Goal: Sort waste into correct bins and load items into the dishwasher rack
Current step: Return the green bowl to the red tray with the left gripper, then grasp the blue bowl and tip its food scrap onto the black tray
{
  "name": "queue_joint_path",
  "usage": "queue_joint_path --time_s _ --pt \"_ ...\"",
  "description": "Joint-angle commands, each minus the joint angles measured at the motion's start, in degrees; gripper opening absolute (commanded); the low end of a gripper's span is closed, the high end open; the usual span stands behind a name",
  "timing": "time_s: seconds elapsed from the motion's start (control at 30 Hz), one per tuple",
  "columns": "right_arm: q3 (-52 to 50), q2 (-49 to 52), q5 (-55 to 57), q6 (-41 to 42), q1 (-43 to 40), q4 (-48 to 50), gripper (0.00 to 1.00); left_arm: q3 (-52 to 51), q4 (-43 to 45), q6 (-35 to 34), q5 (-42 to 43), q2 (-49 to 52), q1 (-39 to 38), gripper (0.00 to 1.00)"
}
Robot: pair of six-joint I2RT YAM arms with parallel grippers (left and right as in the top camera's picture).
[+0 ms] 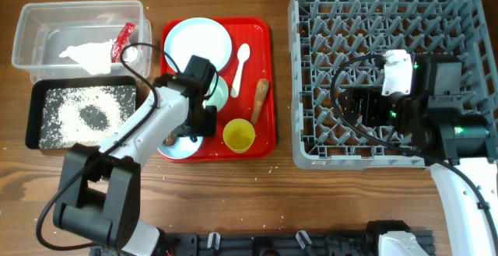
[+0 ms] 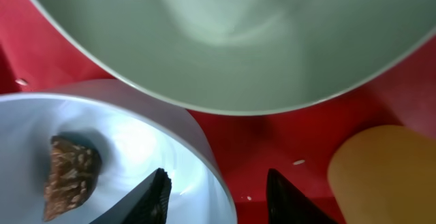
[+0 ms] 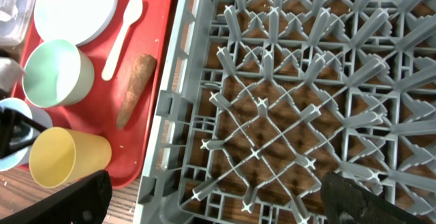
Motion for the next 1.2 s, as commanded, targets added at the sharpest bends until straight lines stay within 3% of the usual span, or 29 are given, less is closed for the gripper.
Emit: queue_joint_path --time_s 0.0,0.13,0.23,0.43,0.63,0.8,0.9,1.17 --pt "0.46 0.33 -0.96 0.76 -0.07 0.22 1.00 -4.63 4.13 -1.46 0.50 -0.09 -0.04 0.35" --pt "0.46 0.33 -0.98 0.70 -0.07 0.61 1.00 -5.53 4.48 -3.34 0.39 -0.09 -0.04 0.04" --pt "0.46 0.33 -0.98 0.79 -0.07 1.03 0.99 -4.74 2.54 -4.70 2.73 -0.68 0.09 0.04" --pt "0.46 0.33 -0.96 0.68 -0.07 1.09 1.00 5.38 -9.40 -4.79 8.07 -5.01 0.68 0.04" --pt "0.46 0.33 -0.96 0.68 -0.07 1.66 1.00 12.87 -15.87 -1.66 13.33 -11.76 10.23 0.04" --pt "0.46 0.33 -0.96 0.79 -0.07 2.21 0.99 12.41 -13.94 12.61 33.03 -12.22 32.57 0.04" --pt "0.46 0.33 -0.96 0.81 -0.07 2.64 0.99 12.15 -10.45 19.37 48.15 -6.80 46.53 0.04" --pt "0.46 0.42 -0.96 0.81 -0.07 2.93 0.99 12.17 -6.10 22.71 80.85 13.86 62.64 0.04"
